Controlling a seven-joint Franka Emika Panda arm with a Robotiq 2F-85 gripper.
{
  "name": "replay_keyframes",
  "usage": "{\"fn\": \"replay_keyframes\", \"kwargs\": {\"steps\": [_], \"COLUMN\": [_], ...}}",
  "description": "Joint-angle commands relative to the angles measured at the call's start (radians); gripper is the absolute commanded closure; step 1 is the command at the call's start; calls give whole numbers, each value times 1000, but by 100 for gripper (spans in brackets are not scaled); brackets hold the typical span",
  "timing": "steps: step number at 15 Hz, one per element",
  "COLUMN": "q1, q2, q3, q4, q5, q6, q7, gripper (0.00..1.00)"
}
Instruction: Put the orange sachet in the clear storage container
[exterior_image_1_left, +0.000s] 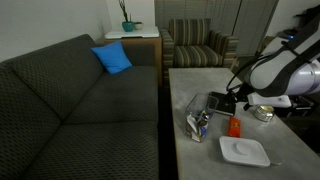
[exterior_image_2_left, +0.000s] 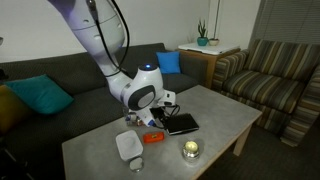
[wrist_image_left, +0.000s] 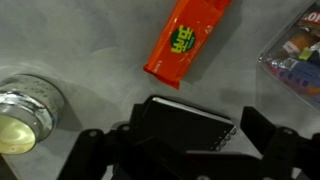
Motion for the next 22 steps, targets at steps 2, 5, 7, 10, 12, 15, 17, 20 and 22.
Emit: {"fn": "replay_keyframes", "kwargs": {"steps": [2,5,7,10,12,15,17,20,22], "q1": [-72,-85,-72,-40,-21,-8,-17,-15,-14], "q2": [135,112,112,109,108,107,107,107,107], "q3": [106,132,121,83,55,18,36,36,36], "q4": [178,133,143,164,174,163,163,163,163], "q5": [-13,0,3,9,14,24,16,16,16], "q6": [-118,-178,-232,-309,-355,-347,-332,-332,-332], "q7": [-127,-166,-166,-129,-94,-40,-67,-67,-67], "gripper": [0,0,0,0,0,0,0,0,0]}}
